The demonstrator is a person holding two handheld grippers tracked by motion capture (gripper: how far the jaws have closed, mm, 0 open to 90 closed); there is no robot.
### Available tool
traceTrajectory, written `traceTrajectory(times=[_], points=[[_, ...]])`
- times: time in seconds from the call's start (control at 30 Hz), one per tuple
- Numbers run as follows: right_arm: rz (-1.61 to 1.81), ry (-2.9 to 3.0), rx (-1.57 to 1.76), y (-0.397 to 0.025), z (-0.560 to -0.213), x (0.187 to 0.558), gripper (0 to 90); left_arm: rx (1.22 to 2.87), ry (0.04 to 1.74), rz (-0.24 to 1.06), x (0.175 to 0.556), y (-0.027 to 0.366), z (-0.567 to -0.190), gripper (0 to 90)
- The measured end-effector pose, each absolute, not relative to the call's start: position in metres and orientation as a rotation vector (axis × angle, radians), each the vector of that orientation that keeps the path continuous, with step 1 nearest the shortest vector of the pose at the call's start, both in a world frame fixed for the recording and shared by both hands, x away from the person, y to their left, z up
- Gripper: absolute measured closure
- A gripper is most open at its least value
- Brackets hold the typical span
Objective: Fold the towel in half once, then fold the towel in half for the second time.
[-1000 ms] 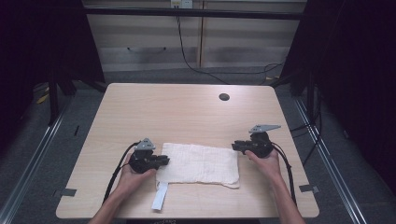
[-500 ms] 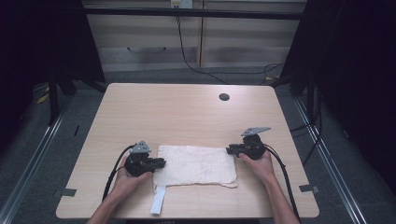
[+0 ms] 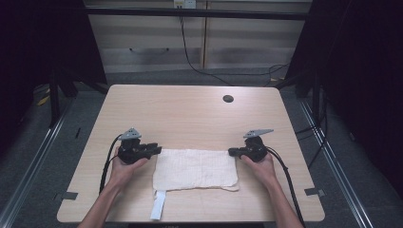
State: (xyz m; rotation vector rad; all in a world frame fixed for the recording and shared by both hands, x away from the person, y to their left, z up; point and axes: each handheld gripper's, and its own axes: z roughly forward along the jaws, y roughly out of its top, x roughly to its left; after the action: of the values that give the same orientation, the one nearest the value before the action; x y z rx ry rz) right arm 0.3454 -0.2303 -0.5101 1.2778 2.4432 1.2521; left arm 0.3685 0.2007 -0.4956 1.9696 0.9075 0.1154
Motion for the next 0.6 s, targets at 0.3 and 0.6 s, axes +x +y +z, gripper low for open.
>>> traceTrajectory(times=[0.3, 0.6], points=[[1.241, 2.459, 1.255, -0.226, -0.510, 0.351, 87.9, 2.060, 0.889, 0.142, 0.371, 0.182, -0.510, 61.8], [1.281, 2.440, 1.271, -0.224, -0.512, 0.353, 88.4, 2.105, 0.840, 0.173, 0.364, 0.179, -0.510, 83.2]])
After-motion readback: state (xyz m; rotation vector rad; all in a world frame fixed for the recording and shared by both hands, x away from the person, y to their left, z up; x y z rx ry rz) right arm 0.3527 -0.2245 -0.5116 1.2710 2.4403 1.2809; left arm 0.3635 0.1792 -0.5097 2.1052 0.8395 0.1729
